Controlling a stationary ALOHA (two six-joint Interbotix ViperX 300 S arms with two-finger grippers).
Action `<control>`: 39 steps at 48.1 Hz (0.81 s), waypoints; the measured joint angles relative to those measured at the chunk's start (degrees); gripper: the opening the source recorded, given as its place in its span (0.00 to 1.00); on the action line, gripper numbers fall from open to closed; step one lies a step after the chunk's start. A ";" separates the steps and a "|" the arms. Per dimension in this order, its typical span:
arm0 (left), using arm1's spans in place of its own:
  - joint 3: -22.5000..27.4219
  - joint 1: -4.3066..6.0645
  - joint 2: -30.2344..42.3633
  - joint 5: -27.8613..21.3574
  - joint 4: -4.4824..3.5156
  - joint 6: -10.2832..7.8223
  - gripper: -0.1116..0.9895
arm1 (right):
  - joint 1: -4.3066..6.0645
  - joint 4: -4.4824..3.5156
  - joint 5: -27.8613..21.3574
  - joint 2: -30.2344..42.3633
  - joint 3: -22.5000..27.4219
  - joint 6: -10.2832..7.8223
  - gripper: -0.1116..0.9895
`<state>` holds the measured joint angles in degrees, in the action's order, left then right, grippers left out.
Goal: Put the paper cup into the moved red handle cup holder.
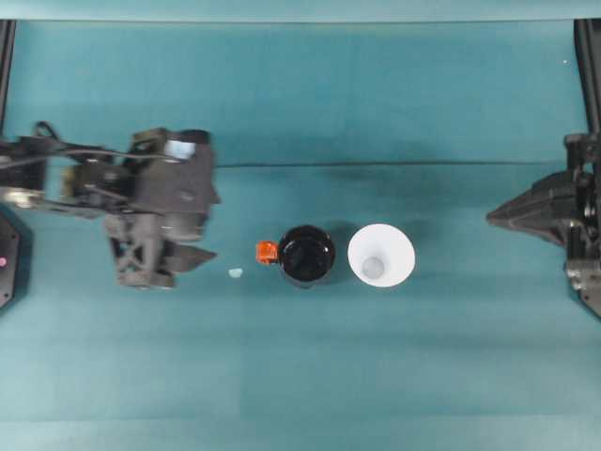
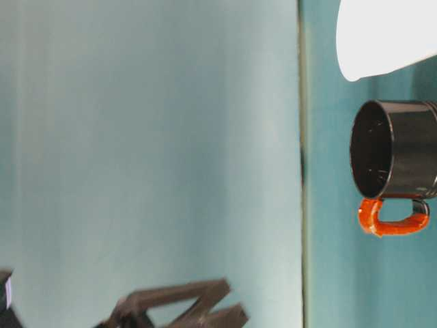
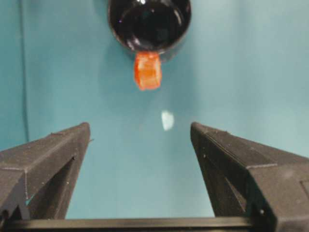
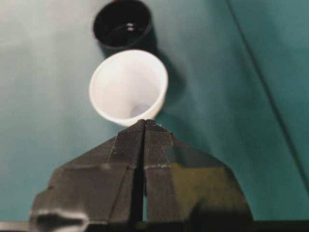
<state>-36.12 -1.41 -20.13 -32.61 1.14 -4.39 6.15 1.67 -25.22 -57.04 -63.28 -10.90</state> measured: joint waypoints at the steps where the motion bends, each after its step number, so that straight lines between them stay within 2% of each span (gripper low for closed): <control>1: -0.26 0.00 -0.26 -0.09 0.00 0.09 0.95 | 0.44 0.00 -1.05 0.00 0.79 0.00 0.03; 5: -0.97 0.18 -1.41 -0.09 0.00 0.00 0.95 | 1.32 0.00 -3.96 0.09 3.08 0.00 0.08; 9: -1.49 0.18 -2.29 -0.09 0.00 -0.09 0.95 | 1.85 -0.09 -7.21 0.62 5.27 0.00 0.19; 13: -1.67 0.26 -2.64 -0.09 0.00 -0.09 0.95 | 2.29 0.00 -10.02 1.58 7.21 0.00 0.36; 16: -1.76 0.18 -2.72 -0.09 0.00 -0.09 0.95 | 2.64 0.09 -11.78 2.29 8.79 -0.44 0.54; 22: -1.85 0.26 -2.72 -0.09 0.00 -0.09 0.95 | 2.81 0.09 -14.06 4.66 11.95 -2.55 0.85; 25: -1.85 0.18 -2.72 -0.09 0.00 -0.09 0.95 | 2.81 0.18 -15.21 6.33 14.06 -3.43 0.96; 27: -1.85 0.26 -2.72 -0.09 0.00 -0.09 0.95 | 2.81 0.09 -15.82 7.56 15.38 -3.60 0.99; 39: -1.85 0.26 -2.72 -0.09 0.00 -0.09 0.95 | 3.52 0.09 -19.16 16.96 20.13 -3.78 0.98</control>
<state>-37.97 -1.14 -22.85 -32.70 1.14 -4.48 9.67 1.76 -44.38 -40.08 -43.15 -14.68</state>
